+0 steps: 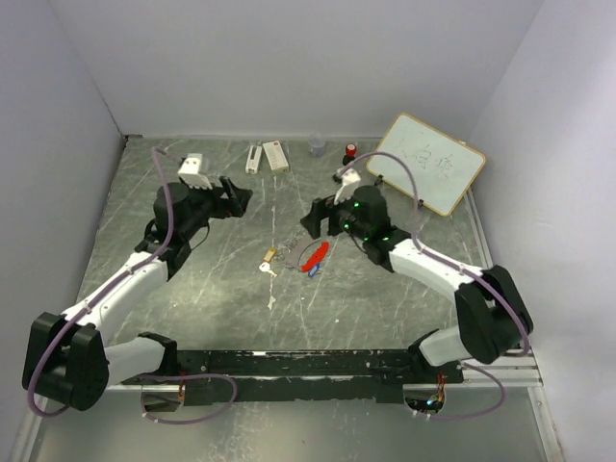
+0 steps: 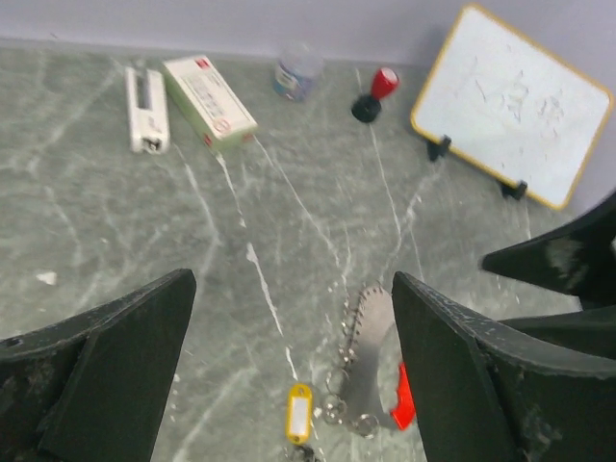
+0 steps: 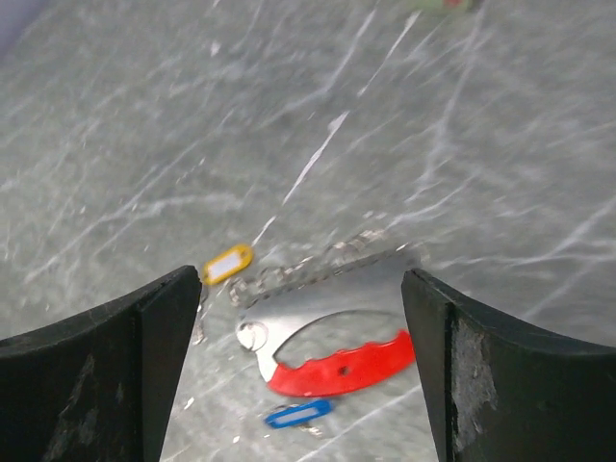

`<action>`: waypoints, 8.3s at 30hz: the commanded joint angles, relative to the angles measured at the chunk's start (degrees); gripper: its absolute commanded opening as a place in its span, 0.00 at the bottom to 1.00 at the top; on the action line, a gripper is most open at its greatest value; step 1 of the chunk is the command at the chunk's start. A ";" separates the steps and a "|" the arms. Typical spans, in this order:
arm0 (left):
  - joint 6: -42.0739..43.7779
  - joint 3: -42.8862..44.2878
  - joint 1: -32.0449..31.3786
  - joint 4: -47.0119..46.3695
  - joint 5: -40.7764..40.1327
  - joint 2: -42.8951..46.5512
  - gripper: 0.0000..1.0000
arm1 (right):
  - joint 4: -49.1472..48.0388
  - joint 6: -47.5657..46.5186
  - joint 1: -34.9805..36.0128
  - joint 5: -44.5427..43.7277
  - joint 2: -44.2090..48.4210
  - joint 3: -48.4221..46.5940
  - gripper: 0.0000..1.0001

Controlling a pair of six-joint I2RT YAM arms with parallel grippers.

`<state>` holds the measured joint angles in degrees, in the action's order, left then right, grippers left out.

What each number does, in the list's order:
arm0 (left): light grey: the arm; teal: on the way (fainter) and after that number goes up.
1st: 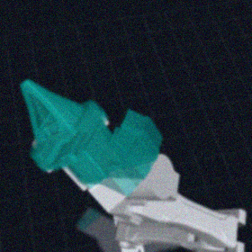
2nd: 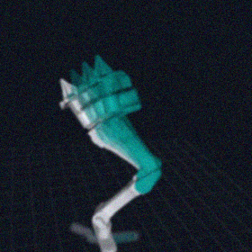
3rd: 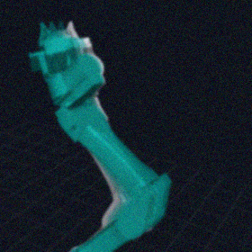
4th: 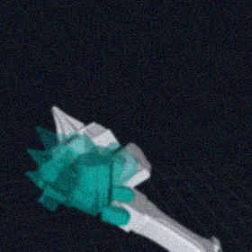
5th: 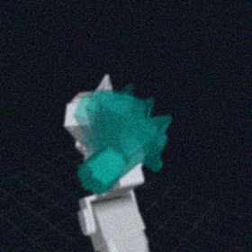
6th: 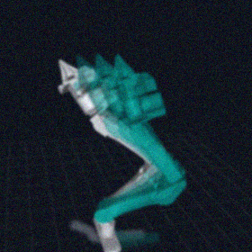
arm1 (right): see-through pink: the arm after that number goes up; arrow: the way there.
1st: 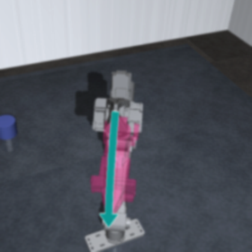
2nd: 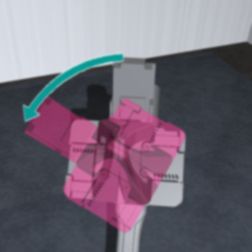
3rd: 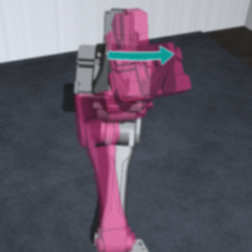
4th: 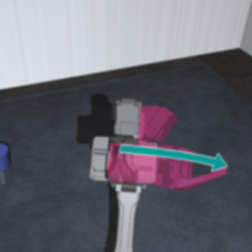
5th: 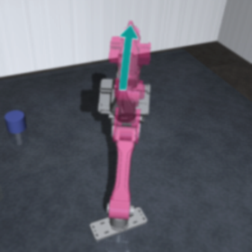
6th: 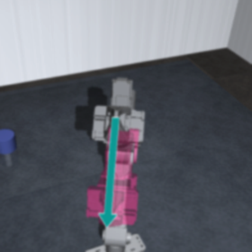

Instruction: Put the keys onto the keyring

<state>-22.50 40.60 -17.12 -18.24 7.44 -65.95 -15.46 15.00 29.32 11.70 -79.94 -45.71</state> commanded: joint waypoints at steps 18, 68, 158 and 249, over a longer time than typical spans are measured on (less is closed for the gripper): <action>-0.22 -5.38 -6.16 1.69 -7.20 1.06 0.86 | -3.08 6.03 11.57 0.18 -16.06 2.17 0.44; 0.40 -5.62 -6.17 0.62 -7.77 -1.37 0.86 | -3.96 4.59 14.36 0.48 -25.47 -2.71 0.18; 18.47 -4.36 -21.44 -17.67 20.21 -11.97 0.60 | 3.06 -10.26 17.15 -8.94 9.26 -3.31 0.00; 16.64 -9.04 -21.63 -29.77 13.16 -9.41 0.07 | 4.25 -6.61 17.10 -9.10 11.07 -1.35 0.00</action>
<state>-5.43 32.29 -38.57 -42.89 21.74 -76.88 -10.41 7.94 46.26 2.17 -69.30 -47.07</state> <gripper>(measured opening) 0.107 0.007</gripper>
